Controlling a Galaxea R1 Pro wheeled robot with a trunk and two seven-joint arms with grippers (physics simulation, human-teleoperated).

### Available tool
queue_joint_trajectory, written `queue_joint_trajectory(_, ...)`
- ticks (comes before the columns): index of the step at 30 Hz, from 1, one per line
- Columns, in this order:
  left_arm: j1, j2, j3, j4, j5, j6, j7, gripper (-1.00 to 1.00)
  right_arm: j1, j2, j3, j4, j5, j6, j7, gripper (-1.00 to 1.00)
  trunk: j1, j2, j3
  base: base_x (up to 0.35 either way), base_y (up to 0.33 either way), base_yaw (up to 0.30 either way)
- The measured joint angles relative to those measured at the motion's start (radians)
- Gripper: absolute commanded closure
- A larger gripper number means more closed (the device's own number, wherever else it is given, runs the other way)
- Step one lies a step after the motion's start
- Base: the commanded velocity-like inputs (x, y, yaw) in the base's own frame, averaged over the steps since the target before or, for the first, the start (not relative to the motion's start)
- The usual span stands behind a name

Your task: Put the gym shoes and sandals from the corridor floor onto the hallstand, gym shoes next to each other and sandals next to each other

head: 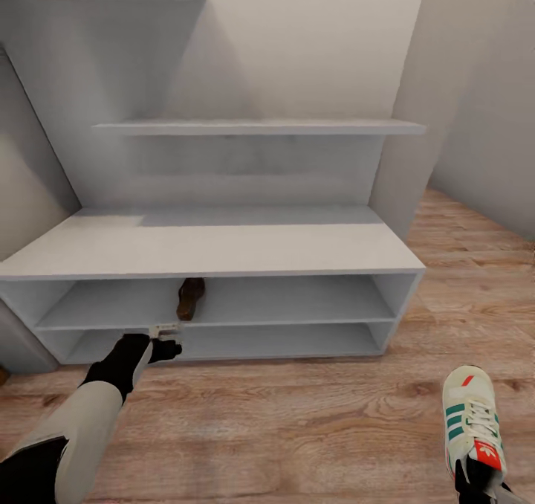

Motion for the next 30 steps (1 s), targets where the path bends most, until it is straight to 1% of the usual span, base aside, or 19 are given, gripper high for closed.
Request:
queue_joint_trajectory(1, 0.008, 0.001, 0.000, 0.001, 0.000, -0.012, -0.002, -1.00, 0.000, 0.000, 0.000, 0.000, 0.000, 0.000, 0.000, 1.00, 0.000, 0.000, 0.000, -0.302, 0.000, 0.000)
queue_joint_trajectory(3, 0.068, 0.004, 0.001, -0.003, 0.000, -0.061, -0.011, -1.00, 0.000, 0.000, 0.000, 0.000, 0.000, 0.000, 0.000, 1.00, 0.000, 0.000, 0.000, -0.214, 0.000, 0.000)
queue_joint_trajectory(5, 0.144, 0.007, 0.003, -0.007, 0.000, -0.144, -0.018, -1.00, 0.000, 0.000, 0.000, -0.001, 0.000, 0.000, 0.000, 1.00, 0.000, 0.000, 0.000, -0.096, 0.000, 0.000)
queue_joint_trajectory(8, 0.207, 0.008, 0.002, -0.009, 0.001, -0.221, -0.022, -1.00, 0.000, 0.000, 0.000, -0.001, 0.000, 0.000, 0.000, 1.00, -0.001, 0.000, 0.000, -0.038, 0.000, 0.000)
queue_joint_trajectory(9, 0.268, 0.008, 0.002, -0.009, 0.002, -0.302, -0.036, -1.00, 0.000, 0.000, 0.001, -0.001, 0.000, 0.000, -0.001, 1.00, -0.001, 0.000, 0.000, -0.011, 0.000, 0.000)
queue_joint_trajectory(10, 0.298, 0.008, 0.002, -0.009, 0.000, -0.324, -0.041, -1.00, 0.000, 0.000, 0.001, -0.001, 0.000, 0.000, -0.001, 1.00, -0.001, 0.000, 0.000, -0.009, 0.000, 0.000)
queue_joint_trajectory(11, 0.312, 0.009, 0.002, -0.009, 0.001, -0.344, -0.045, -1.00, 0.000, 0.000, 0.001, -0.002, 0.000, 0.000, 0.000, 1.00, -0.001, 0.000, 0.000, -0.006, 0.000, 0.000)
queue_joint_trajectory(12, 0.343, 0.010, 0.002, -0.009, 0.000, -0.394, -0.055, -1.00, 0.000, 0.000, 0.001, -0.002, 0.000, 0.000, 0.000, 1.00, -0.001, 0.000, 0.000, -0.003, 0.000, 0.000)
queue_joint_trajectory(13, 0.391, 0.012, 0.003, -0.006, 0.000, -0.478, -0.070, -1.00, 0.000, 0.000, 0.002, -0.002, 0.000, 0.000, 0.000, 1.00, -0.001, 0.000, 0.000, -0.002, 0.000, 0.000)
queue_joint_trajectory(14, 0.428, 0.015, 0.003, -0.004, 0.008, -0.538, -0.078, -1.00, 0.000, 0.000, 0.002, -0.002, 0.000, 0.000, 0.000, 1.00, -0.001, 0.000, 0.000, 0.000, 0.000, 0.000)
queue_joint_trajectory(15, 0.474, 0.019, 0.003, -0.001, 0.026, -0.618, -0.086, -1.00, 0.000, 0.000, 0.003, -0.002, 0.000, 0.000, 0.000, 1.00, -0.001, 0.000, 0.000, 0.000, 0.000, 0.000)
queue_joint_trajectory(16, 0.492, 0.020, 0.003, 0.000, 0.035, -0.646, -0.088, -1.00, 0.000, 0.000, 0.004, -0.002, 0.000, 0.000, 0.000, 1.00, -0.001, 0.000, 0.000, 0.000, 0.000, 0.000)
queue_joint_trajectory(19, 0.583, 0.023, 0.003, 0.002, 0.104, -0.782, -0.094, -1.00, 0.000, 0.000, 0.004, -0.001, 0.000, 0.000, 0.000, 1.00, -0.001, 0.000, 0.000, 0.000, 0.000, 0.000)
queue_joint_trajectory(20, 0.596, 0.023, 0.003, 0.002, 0.118, -0.801, -0.094, -1.00, 0.000, 0.000, 0.004, -0.002, 0.000, 0.000, 0.000, 1.00, -0.001, 0.000, 0.000, 0.000, 0.000, 0.000)
queue_joint_trajectory(21, 0.619, 0.025, 0.003, 0.002, 0.145, -0.834, -0.095, -1.00, 0.000, 0.000, 0.004, -0.002, 0.001, 0.000, 0.000, 1.00, -0.001, 0.000, 0.000, 0.000, 0.000, 0.000)
queue_joint_trajectory(22, 0.631, 0.026, 0.003, 0.002, 0.158, -0.850, -0.095, -1.00, 0.000, 0.000, 0.005, -0.002, 0.001, 0.000, 0.001, 1.00, -0.001, 0.000, 0.000, 0.000, 0.000, 0.000)
queue_joint_trajectory(24, 0.678, 0.030, 0.002, -0.007, 0.212, -0.910, -0.097, -1.00, 0.000, 0.000, 0.005, -0.001, 0.001, 0.000, 0.001, 1.00, -0.001, 0.000, 0.000, 0.000, 0.000, 0.000)
queue_joint_trajectory(27, 0.709, 0.031, 0.004, -0.013, 0.238, -0.937, -0.127, -1.00, 0.000, 0.000, 0.006, -0.001, 0.003, 0.000, 0.001, 1.00, -0.001, 0.000, 0.000, 0.000, 0.000, 0.000)
queue_joint_trajectory(30, 0.719, 0.031, 0.005, -0.012, 0.246, -0.940, -0.175, -1.00, 0.000, 0.001, 0.006, -0.002, 0.011, 0.000, 0.001, 1.00, -0.001, 0.000, 0.000, 0.000, 0.000, 0.000)
